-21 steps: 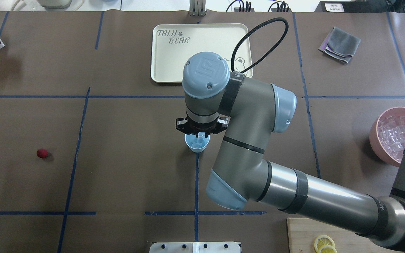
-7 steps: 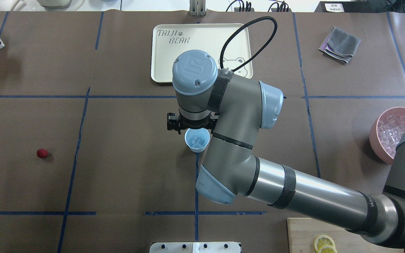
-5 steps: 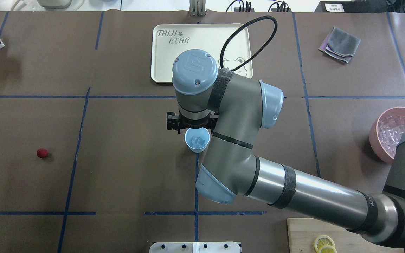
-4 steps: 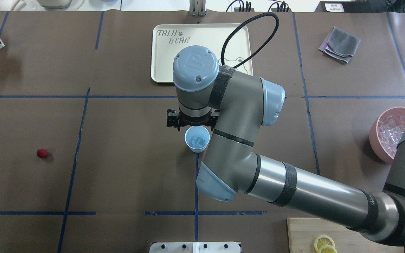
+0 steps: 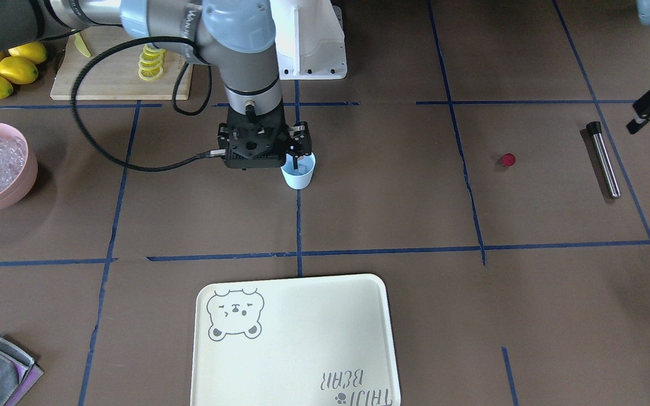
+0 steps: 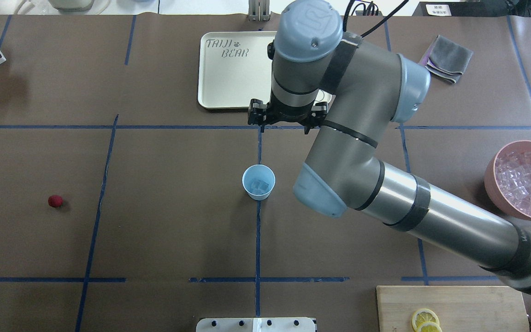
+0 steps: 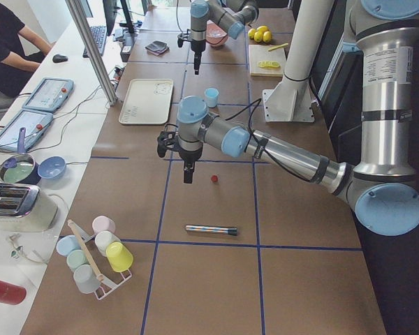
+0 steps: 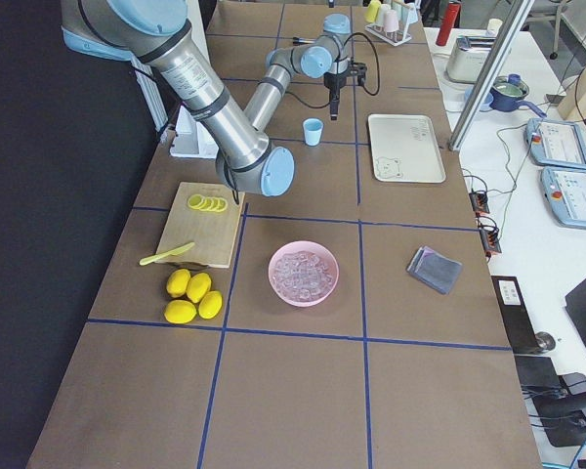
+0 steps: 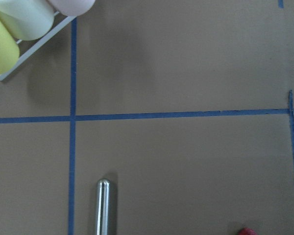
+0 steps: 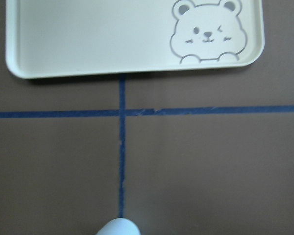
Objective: Mash ice and strawberries in cup
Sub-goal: 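Raise the right gripper away from the cup toward the far table edge, then lower the left gripper onto the red strawberry and grasp it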
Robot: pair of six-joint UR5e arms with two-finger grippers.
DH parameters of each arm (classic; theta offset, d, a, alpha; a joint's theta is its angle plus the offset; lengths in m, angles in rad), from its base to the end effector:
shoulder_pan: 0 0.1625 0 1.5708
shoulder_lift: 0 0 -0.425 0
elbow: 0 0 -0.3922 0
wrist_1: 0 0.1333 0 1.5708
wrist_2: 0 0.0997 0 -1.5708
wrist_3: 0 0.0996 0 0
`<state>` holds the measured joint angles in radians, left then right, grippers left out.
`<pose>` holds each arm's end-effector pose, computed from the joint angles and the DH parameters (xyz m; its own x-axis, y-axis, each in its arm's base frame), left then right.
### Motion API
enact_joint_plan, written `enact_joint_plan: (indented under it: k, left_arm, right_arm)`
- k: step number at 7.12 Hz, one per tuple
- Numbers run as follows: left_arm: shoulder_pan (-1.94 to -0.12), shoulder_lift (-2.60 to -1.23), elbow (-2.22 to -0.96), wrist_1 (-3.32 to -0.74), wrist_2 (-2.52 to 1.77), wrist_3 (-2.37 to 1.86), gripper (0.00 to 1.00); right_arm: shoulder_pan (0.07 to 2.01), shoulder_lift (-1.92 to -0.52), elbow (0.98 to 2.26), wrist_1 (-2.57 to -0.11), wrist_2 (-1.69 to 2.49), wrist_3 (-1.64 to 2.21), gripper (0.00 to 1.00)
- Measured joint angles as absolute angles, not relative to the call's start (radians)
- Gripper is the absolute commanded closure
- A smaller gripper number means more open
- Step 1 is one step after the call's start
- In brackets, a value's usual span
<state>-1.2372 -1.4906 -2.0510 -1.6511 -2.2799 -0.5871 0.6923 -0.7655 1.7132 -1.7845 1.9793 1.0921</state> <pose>0.0829 -0.4481 0.4544 0.6759 -0.0206 -0.7367 0.1009 0.9928 0.0648 -0.4564 -0.5002 0.1396 0.6828 0.0170 0.7304 -0.0749 0.9961 0.0468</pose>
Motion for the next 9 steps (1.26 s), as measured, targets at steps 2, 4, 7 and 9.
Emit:
enact_joint_plan:
  k: [2,4,7,9]
  left_arm:
    - [-1.019,-1.467,-2.108,-1.753,-2.137,-0.860,0.00]
    - [-0.842,-1.431,-2.093,-1.905,-1.988,-1.040,0.00]
    - [-0.741,-1.426,-1.933,-2.131,-1.885,-1.138,0.00]
    - [-0.701,-1.428,-1.876,-2.188,-1.862,-1.158,0.00]
  right_arm:
    - [0.826,-0.922,1.821,-1.783,2.048,0.903,0.00]
    - [0.964,-1.087,1.881,-1.775,2.111,0.652,0.00]
    - [1.155,-1.270,1.901,-1.772,2.193,0.343,0.00]
    - [1.200,-1.314,1.902,-1.772,2.208,0.277,0.00]
